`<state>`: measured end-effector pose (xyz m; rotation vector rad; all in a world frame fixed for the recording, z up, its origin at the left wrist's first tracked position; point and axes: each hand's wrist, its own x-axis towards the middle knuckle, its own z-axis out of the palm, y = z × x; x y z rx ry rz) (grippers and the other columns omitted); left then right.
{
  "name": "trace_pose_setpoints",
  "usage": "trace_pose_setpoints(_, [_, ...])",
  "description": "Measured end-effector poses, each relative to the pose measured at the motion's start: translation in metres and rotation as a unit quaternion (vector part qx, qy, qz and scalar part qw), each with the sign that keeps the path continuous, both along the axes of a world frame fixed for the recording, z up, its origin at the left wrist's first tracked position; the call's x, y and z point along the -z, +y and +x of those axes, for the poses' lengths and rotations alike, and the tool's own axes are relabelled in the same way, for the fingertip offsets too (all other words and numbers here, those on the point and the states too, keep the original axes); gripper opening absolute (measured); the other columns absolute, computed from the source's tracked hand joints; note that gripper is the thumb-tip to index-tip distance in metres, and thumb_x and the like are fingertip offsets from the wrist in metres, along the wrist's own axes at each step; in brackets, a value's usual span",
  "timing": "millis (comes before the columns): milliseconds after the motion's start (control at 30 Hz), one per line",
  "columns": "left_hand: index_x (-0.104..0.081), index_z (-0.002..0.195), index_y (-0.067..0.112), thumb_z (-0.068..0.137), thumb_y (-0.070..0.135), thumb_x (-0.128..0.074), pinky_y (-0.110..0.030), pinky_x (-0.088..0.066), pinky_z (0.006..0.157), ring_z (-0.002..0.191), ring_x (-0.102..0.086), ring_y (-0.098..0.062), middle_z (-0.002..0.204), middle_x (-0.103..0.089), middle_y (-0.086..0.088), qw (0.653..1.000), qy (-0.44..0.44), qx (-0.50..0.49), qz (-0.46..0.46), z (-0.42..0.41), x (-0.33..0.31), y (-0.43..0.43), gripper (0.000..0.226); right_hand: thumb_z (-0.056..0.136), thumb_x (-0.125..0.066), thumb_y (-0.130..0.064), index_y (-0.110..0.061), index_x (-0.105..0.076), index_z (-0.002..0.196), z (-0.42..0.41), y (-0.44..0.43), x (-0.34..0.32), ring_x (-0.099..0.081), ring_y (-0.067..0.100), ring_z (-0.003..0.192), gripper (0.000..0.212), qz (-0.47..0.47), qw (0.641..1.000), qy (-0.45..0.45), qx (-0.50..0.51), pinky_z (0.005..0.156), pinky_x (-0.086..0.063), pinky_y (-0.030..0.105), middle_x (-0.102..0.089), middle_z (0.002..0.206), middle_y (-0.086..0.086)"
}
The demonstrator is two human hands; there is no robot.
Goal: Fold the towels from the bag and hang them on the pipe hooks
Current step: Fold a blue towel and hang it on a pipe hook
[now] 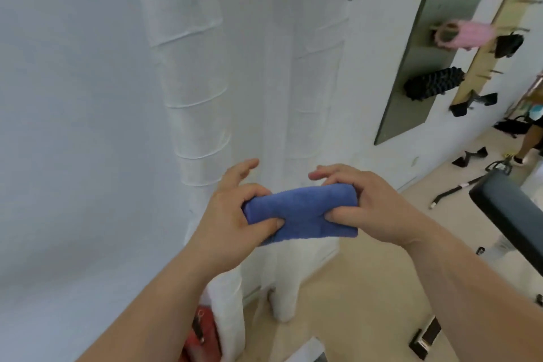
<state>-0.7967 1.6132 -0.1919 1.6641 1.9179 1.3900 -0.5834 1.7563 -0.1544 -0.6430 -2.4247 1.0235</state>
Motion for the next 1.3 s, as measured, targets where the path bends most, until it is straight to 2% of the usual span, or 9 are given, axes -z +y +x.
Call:
trace_pose_setpoints(67, [-0.071, 0.089, 0.027, 0.078, 0.013, -0.081, -0.020, -0.053, 0.081, 0.099, -0.066, 0.004, 0.109, -0.070, 0.019, 0.996, -0.084, 0.003, -0.004, 0.030, -0.016, 0.053, 0.021, 0.079, -0.068, -0.008, -0.019, -0.071, 0.102, 0.023, 0.059, -0.011, -0.068, 0.017, 0.102, 0.026, -0.036, 0.997, 0.069, -0.027, 0.084, -0.058, 0.038, -0.072, 0.105, -0.002])
trace_pose_setpoints(133, [-0.067, 0.092, 0.025, 0.083, 0.007, -0.078, -0.026, -0.054, 0.064, 0.074, -0.068, -0.008, 0.083, -0.072, 0.007, 0.988, -0.147, -0.044, 0.025, 0.062, -0.034, 0.107, 0.023, 0.088, -0.067, -0.007, -0.028, -0.064, 0.113, 0.042, 0.118, -0.023, -0.070, 0.020, 0.094, 0.032, -0.097, 0.985, 0.135, -0.043, 0.079, -0.059, 0.034, -0.072, 0.101, 0.002])
trace_pose_setpoints(233, [-0.058, 0.110, 0.041, 0.093, 0.011, -0.069, -0.027, -0.059, 0.070, 0.082, -0.071, -0.014, 0.095, -0.071, 0.008, 0.975, -0.179, -0.113, 0.068, 0.103, -0.063, 0.178, 0.037, 0.099, -0.058, -0.007, -0.038, -0.057, 0.112, 0.059, 0.199, -0.042, -0.068, 0.018, 0.089, 0.034, -0.133, 0.975, 0.167, -0.057, 0.080, -0.056, 0.030, -0.070, 0.101, -0.001])
trace_pose_setpoints(367, [-0.056, 0.110, 0.046, 0.101, 0.018, -0.056, -0.012, -0.051, 0.082, 0.095, -0.061, 0.005, 0.106, -0.062, 0.026, 0.969, -0.069, -0.206, 0.119, 0.142, -0.097, 0.245, 0.029, 0.100, -0.051, -0.003, -0.035, -0.063, 0.085, 0.059, 0.272, -0.072, -0.059, 0.002, 0.090, 0.037, -0.081, 0.972, 0.205, -0.077, 0.079, -0.045, 0.016, -0.063, 0.093, -0.020])
trace_pose_setpoints(467, [-0.056, 0.117, 0.047, 0.097, 0.025, -0.057, -0.015, -0.042, 0.104, 0.125, -0.048, 0.007, 0.129, -0.050, 0.028, 0.962, -0.017, -0.221, 0.158, 0.156, -0.119, 0.274, 0.029, 0.099, -0.049, 0.000, -0.029, -0.067, 0.081, 0.053, 0.304, -0.098, -0.061, 0.002, 0.087, 0.039, -0.086, 0.960, 0.247, -0.099, 0.075, -0.044, 0.012, -0.065, 0.090, -0.018])
trace_pose_setpoints(567, [-0.058, 0.113, 0.054, 0.092, 0.024, -0.064, -0.011, -0.036, 0.106, 0.139, -0.037, 0.005, 0.144, -0.039, 0.023, 0.966, 0.027, -0.206, 0.156, 0.161, -0.144, 0.285, 0.038, 0.099, -0.049, -0.002, -0.026, -0.069, 0.083, 0.049, 0.326, -0.123, -0.063, 0.004, 0.088, 0.035, -0.099, 0.946, 0.278, -0.131, 0.077, -0.046, 0.017, -0.067, 0.092, -0.014])
trace_pose_setpoints(700, [-0.068, 0.101, 0.043, 0.096, 0.002, -0.061, -0.006, -0.040, 0.098, 0.132, -0.046, 0.003, 0.140, -0.045, 0.017, 0.959, 0.078, -0.217, 0.161, 0.162, -0.188, 0.297, 0.042, 0.094, -0.062, -0.004, -0.026, -0.071, 0.091, 0.049, 0.350, -0.160, -0.067, 0.011, 0.099, 0.024, -0.112, 0.925, 0.305, -0.198, 0.083, -0.055, 0.028, -0.071, 0.103, -0.009])
trace_pose_setpoints(967, [-0.069, 0.097, 0.039, 0.080, 0.009, -0.083, -0.009, -0.045, 0.089, 0.116, -0.056, 0.003, 0.127, -0.052, 0.012, 0.937, 0.136, -0.248, 0.208, 0.161, -0.281, 0.311, 0.038, 0.078, -0.082, -0.008, -0.030, -0.071, 0.093, 0.042, 0.368, -0.248, -0.069, 0.012, 0.098, 0.029, -0.064, 0.900, 0.353, -0.247, 0.081, -0.059, 0.030, -0.071, 0.105, -0.011])
trace_pose_setpoints(1300, [-0.066, 0.098, 0.036, 0.080, 0.002, -0.079, 0.001, -0.038, 0.088, 0.110, -0.050, 0.012, 0.127, -0.051, 0.004, 0.888, 0.234, -0.298, 0.261, 0.127, -0.400, 0.303, 0.041, 0.075, -0.086, -0.009, -0.031, -0.069, 0.094, -0.001, 0.360, -0.368, -0.068, 0.011, 0.093, 0.033, 0.034, 0.870, 0.407, -0.276, 0.078, -0.057, 0.026, -0.069, 0.102, -0.014])
